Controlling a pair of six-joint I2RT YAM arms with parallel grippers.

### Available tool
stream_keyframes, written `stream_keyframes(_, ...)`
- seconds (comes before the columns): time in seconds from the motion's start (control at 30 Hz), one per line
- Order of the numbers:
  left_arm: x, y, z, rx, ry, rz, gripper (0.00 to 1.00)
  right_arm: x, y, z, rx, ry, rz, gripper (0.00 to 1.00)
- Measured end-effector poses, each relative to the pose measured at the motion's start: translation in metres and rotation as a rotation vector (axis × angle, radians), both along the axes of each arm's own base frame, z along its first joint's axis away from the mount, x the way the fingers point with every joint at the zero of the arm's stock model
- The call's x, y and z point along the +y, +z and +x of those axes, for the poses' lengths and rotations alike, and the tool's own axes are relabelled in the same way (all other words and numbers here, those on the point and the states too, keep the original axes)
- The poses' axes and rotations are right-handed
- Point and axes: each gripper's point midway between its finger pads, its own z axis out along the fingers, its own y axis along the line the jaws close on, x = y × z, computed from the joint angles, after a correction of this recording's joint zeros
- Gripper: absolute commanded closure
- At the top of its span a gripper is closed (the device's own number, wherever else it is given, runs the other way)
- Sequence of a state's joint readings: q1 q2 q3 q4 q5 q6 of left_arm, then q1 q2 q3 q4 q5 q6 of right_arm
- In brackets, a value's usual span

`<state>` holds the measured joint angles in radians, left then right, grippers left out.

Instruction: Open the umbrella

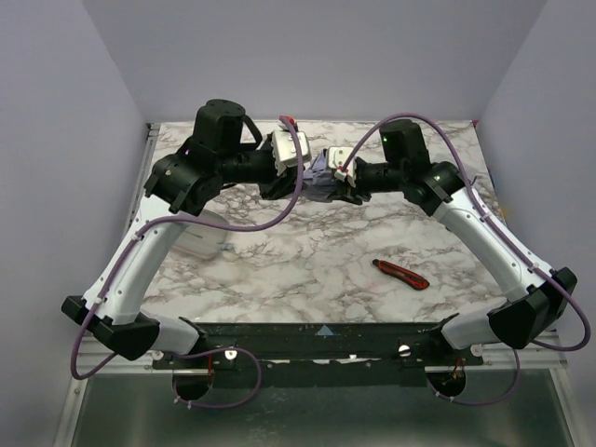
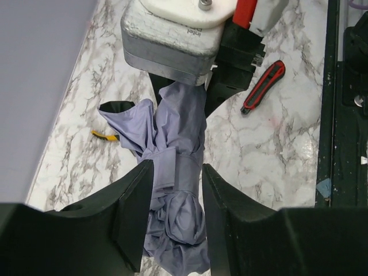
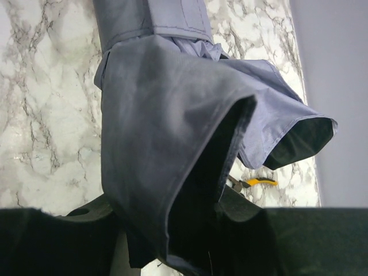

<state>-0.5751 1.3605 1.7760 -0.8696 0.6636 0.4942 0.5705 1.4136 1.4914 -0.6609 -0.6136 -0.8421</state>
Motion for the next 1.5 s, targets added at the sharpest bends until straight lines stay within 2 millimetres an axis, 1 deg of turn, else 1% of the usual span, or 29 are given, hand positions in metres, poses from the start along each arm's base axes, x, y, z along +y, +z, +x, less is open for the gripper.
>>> stream_keyframes(0.17,-0.001,0.000,0.010,-0.001,0.040,0.016,0.75,0.001,0.001,0.000,-0.019,0.012,-0.003,1.00)
stream_keyframes(0.23,0.000,-0.002,0.014,0.010,0.066,0.023,0.77,0.002,0.002,0.000,-0.025,0.017,-0.003,1.00)
stream_keyframes(0.37,0.000,-0.006,0.018,0.023,0.094,0.037,0.76,0.002,0.002,0.000,-0.027,0.016,-0.002,1.00)
stream_keyframes(0.43,0.001,-0.007,0.018,0.022,0.100,0.042,0.74,0.002,0.002,0.000,-0.028,0.016,-0.002,1.00)
stream_keyframes(0.5,0.002,-0.008,0.019,0.021,0.107,0.046,0.69,0.002,0.002,0.000,-0.034,0.018,-0.003,1.00)
stream_keyframes(0.57,0.003,-0.009,0.020,0.020,0.115,0.050,0.68,0.002,0.002,0.001,-0.046,0.022,-0.003,1.00)
stream_keyframes(0.6,0.003,-0.009,0.020,0.024,0.115,0.054,0.71,0.002,0.002,0.001,-0.056,0.024,0.000,1.00)
stream_keyframes(0.63,0.003,-0.009,0.021,0.029,0.116,0.058,0.78,0.002,0.001,0.001,-0.068,0.026,0.003,1.00)
stream_keyframes(0.67,0.002,-0.010,0.021,0.034,0.116,0.061,0.82,0.001,0.001,0.001,-0.084,0.024,0.009,1.00)
stream_keyframes(0.7,0.002,-0.011,0.022,0.042,0.116,0.063,0.84,0.000,0.002,0.001,-0.108,0.020,0.017,1.00)
stream_keyframes(0.8,-0.001,-0.017,0.020,0.071,0.110,0.076,0.83,-0.005,0.001,-0.001,-0.171,0.008,0.037,1.00)
stream_keyframes(0.87,-0.001,-0.021,0.018,0.087,0.106,0.087,0.78,-0.007,0.001,-0.003,-0.194,0.006,0.043,1.00)
stream_keyframes(1.07,-0.002,-0.021,0.017,0.084,0.096,0.089,0.75,-0.006,0.007,0.001,-0.223,0.002,0.055,1.00)
stream_keyframes(1.1,-0.002,-0.021,0.017,0.082,0.094,0.090,0.77,-0.006,0.008,0.001,-0.226,0.001,0.057,1.00)
stream_keyframes(1.2,-0.003,-0.023,0.016,0.073,0.085,0.096,0.96,-0.005,0.007,0.002,-0.231,0.001,0.061,1.00)
stream_keyframes(1.23,-0.004,-0.023,0.015,0.071,0.082,0.098,1.00,-0.005,0.007,0.002,-0.235,0.000,0.063,1.00)
stream_keyframes(1.33,-0.004,-0.025,0.013,0.077,0.080,0.105,1.00,-0.005,0.003,0.001,-0.240,0.003,0.067,1.00)
stream_keyframes(1.5,-0.005,-0.026,0.013,0.105,0.102,0.099,1.00,-0.006,0.004,-0.004,-0.259,0.017,0.080,1.00)
